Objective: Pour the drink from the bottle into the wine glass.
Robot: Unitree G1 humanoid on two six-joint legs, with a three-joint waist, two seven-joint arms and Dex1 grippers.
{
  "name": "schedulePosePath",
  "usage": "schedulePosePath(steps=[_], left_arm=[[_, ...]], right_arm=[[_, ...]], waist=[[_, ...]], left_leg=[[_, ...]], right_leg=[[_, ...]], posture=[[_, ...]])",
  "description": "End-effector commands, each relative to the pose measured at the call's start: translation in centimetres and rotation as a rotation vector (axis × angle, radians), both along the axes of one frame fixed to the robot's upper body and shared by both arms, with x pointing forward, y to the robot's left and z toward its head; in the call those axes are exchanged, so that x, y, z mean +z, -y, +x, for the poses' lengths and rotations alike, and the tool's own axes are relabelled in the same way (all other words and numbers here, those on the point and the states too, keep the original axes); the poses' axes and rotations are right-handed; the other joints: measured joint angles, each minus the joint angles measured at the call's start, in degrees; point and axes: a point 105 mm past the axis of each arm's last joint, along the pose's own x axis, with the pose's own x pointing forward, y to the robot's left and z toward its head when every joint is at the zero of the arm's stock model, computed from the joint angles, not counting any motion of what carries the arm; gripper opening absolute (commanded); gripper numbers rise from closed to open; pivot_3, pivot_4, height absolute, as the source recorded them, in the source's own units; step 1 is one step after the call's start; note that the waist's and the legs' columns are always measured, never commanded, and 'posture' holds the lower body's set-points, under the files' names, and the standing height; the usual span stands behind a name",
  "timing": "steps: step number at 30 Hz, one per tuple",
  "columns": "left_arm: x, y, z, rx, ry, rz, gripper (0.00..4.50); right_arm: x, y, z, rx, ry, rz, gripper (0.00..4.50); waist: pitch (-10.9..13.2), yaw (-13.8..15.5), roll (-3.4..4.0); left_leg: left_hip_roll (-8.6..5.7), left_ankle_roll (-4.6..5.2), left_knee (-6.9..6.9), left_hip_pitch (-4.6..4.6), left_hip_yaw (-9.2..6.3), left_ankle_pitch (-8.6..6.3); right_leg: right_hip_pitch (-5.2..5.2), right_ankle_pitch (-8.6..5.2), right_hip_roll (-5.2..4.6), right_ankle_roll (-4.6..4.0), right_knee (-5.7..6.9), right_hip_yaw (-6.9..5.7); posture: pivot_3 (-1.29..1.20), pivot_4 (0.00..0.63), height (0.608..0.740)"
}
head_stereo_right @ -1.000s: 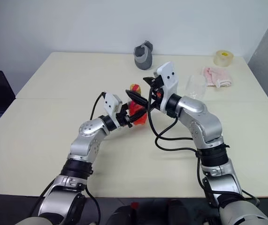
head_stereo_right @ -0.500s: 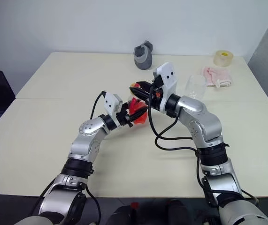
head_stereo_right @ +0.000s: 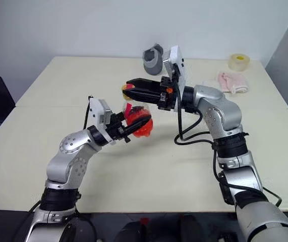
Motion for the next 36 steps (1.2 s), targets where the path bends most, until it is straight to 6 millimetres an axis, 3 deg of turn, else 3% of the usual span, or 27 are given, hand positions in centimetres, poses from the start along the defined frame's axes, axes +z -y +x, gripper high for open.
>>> schedulePosePath(steps=[1, 5, 6, 14, 20, 24, 36], left_arm=[[3.2, 2.9, -3.2, -0.162, 0.112, -0.011, 1.85], [3.2, 2.7, -3.3, -0.149, 0.102, -0.004, 1.81], [3.2, 2.6, -3.3, -0.143, 0.097, -0.005, 1.81], [2.3, 1.7, -2.8, -0.082, 0.036, -0.025, 1.68], [1.0, 0.1, -1.1, 0.048, -0.022, -0.026, 1.65], [-0.4, -0.9, 0.8, 0.147, -0.050, 0.009, 1.60], [-0.4, 0.7, 4.0, 0.134, -0.024, 0.020, 1.53]], right_arm=[[1.2, -2.0, -2.0, 0.170, 0.053, -0.003, 1.18], [1.0, -2.5, -1.9, 0.201, 0.073, -0.022, 1.18], [1.1, -2.3, -1.8, 0.198, 0.072, -0.023, 1.94], [0.8, 0.2, -0.2, 0.067, 0.056, -0.045, 4.50], [0.1, 3.2, 0.3, -0.161, 0.064, -0.045, 4.50], [0.0, 3.8, 0.0, -0.292, 0.085, -0.036, 4.50], [-0.1, 1.7, 0.4, -0.478, 0.106, 0.007, 4.50]], waist=[[0.0, 0.0, 0.02], [0.0, 0.0, 0.03], [0.0, 0.0, 0.03], [0.0, 0.2, 0.05], [0.0, 0.4, 0.05], [0.0, 0.4, 0.06], [0.0, 0.5, 0.06]], left_leg=[[-0.01, 0.00, 0.00, 0.00, 0.00, 0.00], [0.02, 0.00, -0.02, 0.02, 0.00, 0.00], [0.04, -0.01, -0.02, 0.02, -0.01, 0.00], [0.01, -0.10, -0.02, 0.00, 0.01, 0.06], [0.02, -0.03, -0.02, -0.02, -0.01, 0.01], [0.02, -0.03, -0.02, -0.01, 0.02, 0.01], [-0.02, -0.15, -0.02, -0.04, 0.03, 0.08]], right_leg=[[0.00, 0.00, 0.00, 0.00, 0.00, 0.00], [0.00, 0.00, -0.02, 0.00, 0.01, 0.00], [0.00, 0.00, -0.02, 0.00, 0.02, 0.00], [-0.02, 0.00, -0.08, -0.01, -0.01, 0.02], [-0.02, 0.00, -0.10, 0.00, -0.01, 0.01], [-0.02, 0.00, -0.10, 0.00, 0.00, 0.03], [-0.04, 0.00, -0.07, 0.00, -0.02, 0.01]], posture=[[0.00, 0.150, 0.740], [0.00, 0.150, 0.740], [0.00, 0.150, 0.740], [0.00, 0.150, 0.740], [0.00, 0.150, 0.740], [0.00, 0.150, 0.740], [0.00, 0.150, 0.740]])
